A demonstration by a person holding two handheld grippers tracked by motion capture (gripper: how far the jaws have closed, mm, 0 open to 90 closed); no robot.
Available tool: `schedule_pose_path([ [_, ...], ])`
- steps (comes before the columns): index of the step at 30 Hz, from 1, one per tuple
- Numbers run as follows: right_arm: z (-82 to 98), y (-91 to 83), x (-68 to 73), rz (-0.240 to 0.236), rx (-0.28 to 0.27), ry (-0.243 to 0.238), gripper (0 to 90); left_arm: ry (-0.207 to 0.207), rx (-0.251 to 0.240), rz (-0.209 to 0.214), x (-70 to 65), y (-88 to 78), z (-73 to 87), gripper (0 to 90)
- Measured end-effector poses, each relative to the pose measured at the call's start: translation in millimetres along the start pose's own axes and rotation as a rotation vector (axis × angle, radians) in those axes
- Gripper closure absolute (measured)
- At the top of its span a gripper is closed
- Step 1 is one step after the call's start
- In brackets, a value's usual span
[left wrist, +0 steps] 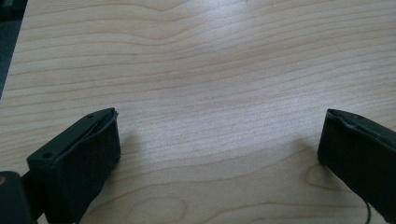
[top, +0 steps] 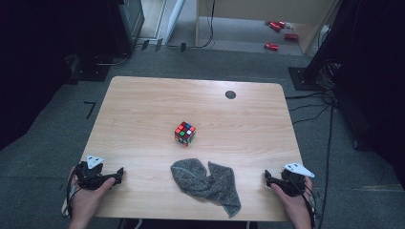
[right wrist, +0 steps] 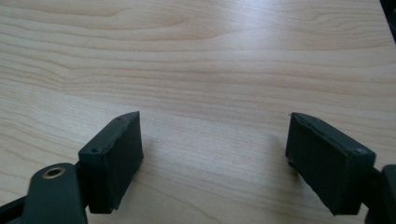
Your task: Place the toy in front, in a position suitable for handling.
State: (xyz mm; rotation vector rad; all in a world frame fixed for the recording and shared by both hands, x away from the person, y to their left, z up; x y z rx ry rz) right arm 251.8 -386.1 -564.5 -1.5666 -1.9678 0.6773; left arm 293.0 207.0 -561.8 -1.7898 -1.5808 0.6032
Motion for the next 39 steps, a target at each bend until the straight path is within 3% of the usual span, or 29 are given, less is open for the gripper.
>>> schedule_pose_path([
  [3,-0.2,-1.8,-1.7,0.021,-0.003,0.005,18.4,0.004,0.0,-0.013,0.1,0.8,-1.6,0.0],
  [9,-5.4,-5.8,11.7,-0.028,-0.02,0.015,20.0,0.018,-0.003,-0.015,-4.4,2.4,-4.7,0.0],
  [13,-17.8,-10.2,34.7,-0.069,-0.067,-0.014,20.8,0.015,-0.01,-0.005,-6.9,1.9,-6.7,0.0],
  [14,-17.8,-10.2,34.7,-0.069,-0.067,-0.014,20.8,0.011,-0.012,0.001,-8.0,1.6,-7.3,0.0],
  [17,-26.8,-12.9,50.3,-0.086,-0.097,-0.062,20.8,0.022,-0.017,0.011,-13.6,1.3,-9.9,0.0],
  [25,-36.9,-18.7,66.8,-0.115,-0.114,-0.096,21.7,0.041,-0.035,0.034,-27.7,-2.1,-17.6,0.0],
  [31,-49.7,-21.5,90.1,-0.186,-0.142,-0.093,22.4,0.048,-0.039,0.064,-37.5,-4.4,-24.5,0.0],
  [39,-63.0,-15.8,132.4,-0.283,-0.156,-0.15,22.5,0.059,-0.054,0.088,-48.2,-8.2,-35.4,0.0],
])
Point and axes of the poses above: each handheld gripper's, and its own axes: y roughly forward along the jaws, z roughly out of its underside, x roughly to its left, the point moved 6 cm from there along y, roughly forward along the jaws, and after that the axes turned 6 degrees about -z, right-handed, at the moved point
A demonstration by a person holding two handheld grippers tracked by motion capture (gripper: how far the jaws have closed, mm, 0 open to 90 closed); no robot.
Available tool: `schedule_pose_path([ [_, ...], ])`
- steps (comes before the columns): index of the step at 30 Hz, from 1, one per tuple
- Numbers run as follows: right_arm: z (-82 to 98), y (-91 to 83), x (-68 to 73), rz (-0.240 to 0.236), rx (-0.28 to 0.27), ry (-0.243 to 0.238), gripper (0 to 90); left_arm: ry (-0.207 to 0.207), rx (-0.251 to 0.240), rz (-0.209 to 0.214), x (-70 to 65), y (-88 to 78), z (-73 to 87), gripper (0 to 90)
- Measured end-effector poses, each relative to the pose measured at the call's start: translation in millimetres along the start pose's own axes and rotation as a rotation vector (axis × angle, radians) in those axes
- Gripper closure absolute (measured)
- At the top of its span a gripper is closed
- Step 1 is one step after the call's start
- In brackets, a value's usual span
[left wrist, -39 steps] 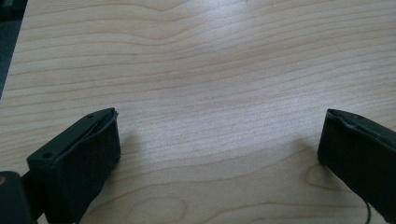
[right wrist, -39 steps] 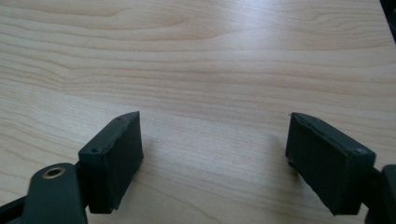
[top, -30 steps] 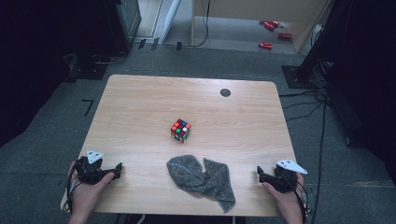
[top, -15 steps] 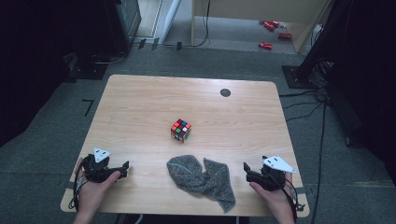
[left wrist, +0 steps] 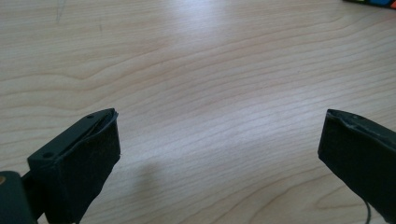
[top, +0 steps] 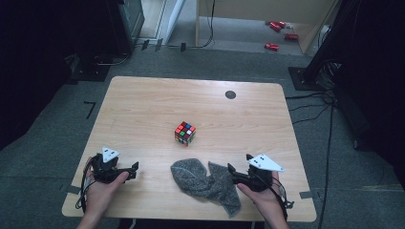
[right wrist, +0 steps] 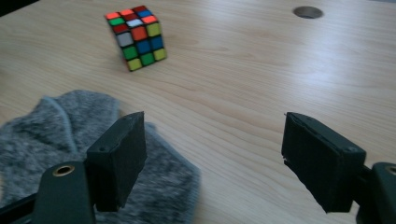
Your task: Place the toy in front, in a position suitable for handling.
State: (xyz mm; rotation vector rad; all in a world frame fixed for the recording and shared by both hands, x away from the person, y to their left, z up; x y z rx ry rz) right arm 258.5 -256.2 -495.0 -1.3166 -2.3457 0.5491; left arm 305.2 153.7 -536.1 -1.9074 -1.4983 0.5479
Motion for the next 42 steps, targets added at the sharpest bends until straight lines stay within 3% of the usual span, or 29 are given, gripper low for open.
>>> schedule_pose_path([
  [7,-4.7,21.3,32.7,-0.098,0.014,-0.02,24.6,0.016,-0.014,0.027,-13.7,2.8,-12.8,0.0],
  [10,-1.7,29.0,49.6,-0.143,0.037,-0.049,24.9,0.022,-0.02,0.04,-21.5,5.4,-18.7,0.0],
  [16,16.5,40.7,76.9,-0.203,0.088,-0.079,25.0,0.036,-0.034,0.071,-37.7,10.5,-29.1,0.0],
  [21,36.4,47.9,88.0,-0.211,0.146,-0.108,25.0,0.041,-0.044,0.093,-48.2,14.2,-36.2,0.0],
  [26,47.1,51.3,87.6,-0.193,0.175,-0.107,27.3,0.043,-0.038,0.117,-57.8,19.2,-41.0,0.0],
  [31,50.7,52.2,83.9,-0.166,0.182,-0.101,37.8,0.055,-0.045,0.136,-68.1,22.7,-45.2,0.0],
  [32,52.8,53.1,81.8,-0.166,0.187,-0.103,48.8,0.061,-0.048,0.149,-73.8,24.9,-47.3,0.0],
  [34,51.8,52.4,79.5,-0.171,0.182,-0.101,61.1,0.064,-0.052,0.164,-79.4,26.9,-49.2,0.0],
  [37,47.1,50.6,69.0,-0.139,0.177,-0.102,71.1,0.077,-0.055,0.178,-88.6,30.2,-51.5,0.6],
  [40,43.6,48.3,58.5,-0.126,0.167,-0.083,73.5,0.085,-0.055,0.185,-94.3,31.9,-53.5,0.6],
  [42,37.2,43.0,41.3,-0.095,0.142,-0.051,73.9,0.095,-0.064,0.196,-102.3,36.5,-57.8,0.6],
])
Point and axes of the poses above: each handheld gripper's, and its own axes: y roughly forward along the jaws, z roughly out of its underside, x roughly to its left, the point moved 6 cm from there along y, roughly forward along the jaws, and after that the axes turned 6 degrees about -z, right-handed, at the moved point
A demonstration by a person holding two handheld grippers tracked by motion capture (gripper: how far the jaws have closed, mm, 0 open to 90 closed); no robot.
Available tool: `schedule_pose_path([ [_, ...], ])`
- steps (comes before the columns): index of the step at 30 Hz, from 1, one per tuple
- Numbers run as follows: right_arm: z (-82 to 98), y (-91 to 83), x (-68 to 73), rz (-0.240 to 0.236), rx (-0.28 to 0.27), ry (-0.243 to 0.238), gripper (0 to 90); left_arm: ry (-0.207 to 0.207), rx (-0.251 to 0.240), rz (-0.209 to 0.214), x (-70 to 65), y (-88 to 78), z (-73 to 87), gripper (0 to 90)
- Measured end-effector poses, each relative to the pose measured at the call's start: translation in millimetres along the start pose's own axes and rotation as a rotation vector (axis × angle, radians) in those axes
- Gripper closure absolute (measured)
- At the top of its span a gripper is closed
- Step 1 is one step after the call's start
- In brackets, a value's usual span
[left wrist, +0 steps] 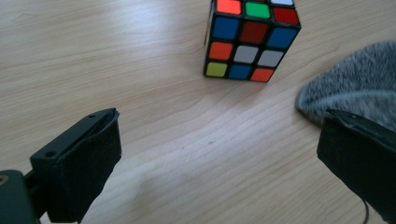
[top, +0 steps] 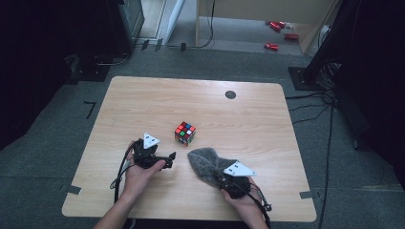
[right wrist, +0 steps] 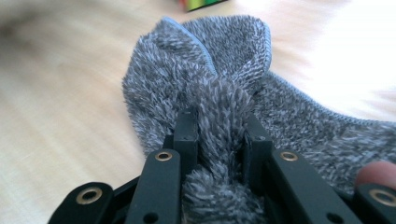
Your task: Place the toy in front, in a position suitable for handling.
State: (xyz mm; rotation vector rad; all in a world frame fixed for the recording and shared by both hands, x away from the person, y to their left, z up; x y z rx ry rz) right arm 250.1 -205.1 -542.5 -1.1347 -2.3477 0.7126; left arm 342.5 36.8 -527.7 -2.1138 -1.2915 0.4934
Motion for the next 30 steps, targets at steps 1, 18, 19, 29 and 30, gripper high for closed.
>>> schedule_pose_path([
  [1,-1.7,-2.8,-5.4,0.011,-0.01,0.01,73.8,-0.001,0.001,0.002,-1.5,2.8,-1.7,0.6],
  [18,-1.3,-15.7,-54.1,0.108,-0.057,0.096,71.3,-0.028,0.0,0.041,-23.8,55.5,-26.0,14.6],
  [19,-1.1,-15.7,-54.6,0.108,-0.058,0.098,71.2,-0.021,0.002,0.044,-25.6,57.3,-27.3,15.1],
  [29,2.2,-11.5,-53.6,0.1,-0.048,0.096,69.4,0.061,0.005,0.005,-28.7,66.2,-33.4,34.1],
  [30,2.3,-11.2,-53.6,0.098,-0.049,0.096,69.5,0.076,0.002,0.008,-29.2,65.4,-32.9,34.6],
])
Point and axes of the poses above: each handheld gripper's, and its own axes: y roughly forward along the jaws, z roughly out of its underside, x roughly to its left, the point moved 6 cm from there along y, roughly forward along the jaws, and after that the axes turned 6 degrees about -z, right-handed, at the moved point
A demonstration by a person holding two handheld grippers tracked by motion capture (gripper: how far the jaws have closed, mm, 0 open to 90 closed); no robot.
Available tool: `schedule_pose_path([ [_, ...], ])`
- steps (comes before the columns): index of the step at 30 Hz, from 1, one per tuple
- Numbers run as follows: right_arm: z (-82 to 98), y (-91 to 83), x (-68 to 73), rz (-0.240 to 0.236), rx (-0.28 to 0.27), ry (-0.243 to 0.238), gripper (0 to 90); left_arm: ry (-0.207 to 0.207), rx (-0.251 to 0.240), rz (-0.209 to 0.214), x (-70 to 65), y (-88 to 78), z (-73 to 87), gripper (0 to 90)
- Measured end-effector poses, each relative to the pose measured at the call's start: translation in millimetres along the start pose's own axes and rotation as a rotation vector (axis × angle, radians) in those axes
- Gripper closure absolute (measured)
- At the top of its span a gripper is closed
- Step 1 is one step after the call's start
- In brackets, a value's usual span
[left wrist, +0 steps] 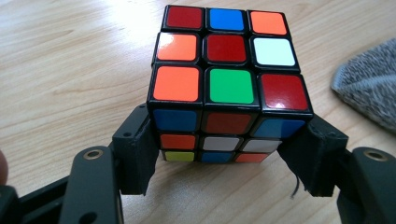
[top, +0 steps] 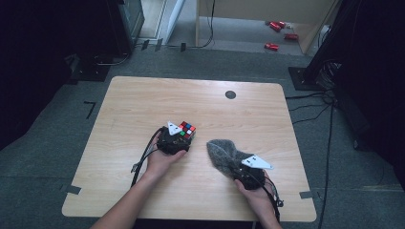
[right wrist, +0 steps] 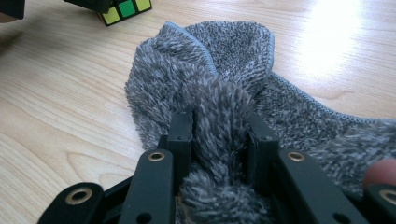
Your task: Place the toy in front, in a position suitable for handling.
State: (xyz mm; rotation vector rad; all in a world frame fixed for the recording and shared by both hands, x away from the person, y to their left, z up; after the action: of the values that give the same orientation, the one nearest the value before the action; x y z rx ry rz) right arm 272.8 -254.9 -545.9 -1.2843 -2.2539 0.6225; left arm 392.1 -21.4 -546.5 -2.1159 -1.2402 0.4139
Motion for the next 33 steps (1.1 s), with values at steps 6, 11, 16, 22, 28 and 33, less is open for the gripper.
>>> schedule_pose_path([
  [6,0.1,0.9,0.2,-0.009,-0.004,0.001,69.3,0.056,-0.026,0.042,-4.8,-10.1,6.9,35.3],
  [11,-0.1,1.5,1.7,-0.015,-0.006,-0.004,69.2,0.115,-0.036,0.079,-8.6,-35.8,21.9,35.3],
  [16,0.4,2.1,4.3,-0.028,0.001,-0.012,68.6,0.131,-0.035,0.093,-7.4,-60.1,36.1,35.3],
  [22,0.6,4.2,8.3,-0.034,0.006,-0.014,68.9,0.138,-0.027,0.099,-8.0,-85.5,52.7,35.3],
  [28,1.5,7.4,12.9,-0.035,0.013,-0.02,68.7,0.105,-0.043,0.115,-6.9,-93.9,61.1,35.3],
  [33,3.3,9.1,14.9,-0.041,0.014,-0.018,67.9,0.141,-0.035,0.134,-13.0,-93.8,68.8,35.3],
])
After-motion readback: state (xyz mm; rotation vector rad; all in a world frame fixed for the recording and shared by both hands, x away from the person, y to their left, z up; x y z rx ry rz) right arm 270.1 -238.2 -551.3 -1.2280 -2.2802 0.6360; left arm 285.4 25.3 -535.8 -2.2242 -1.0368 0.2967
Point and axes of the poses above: each handheld gripper's, and its own axes: y roughly forward along the jaws, z roughly out of its underside, x roughly to its left, the point moved 6 cm from there along y, roughly forward along the jaws, and after that the axes turned 6 degrees about -z, right-handed, at the moved point
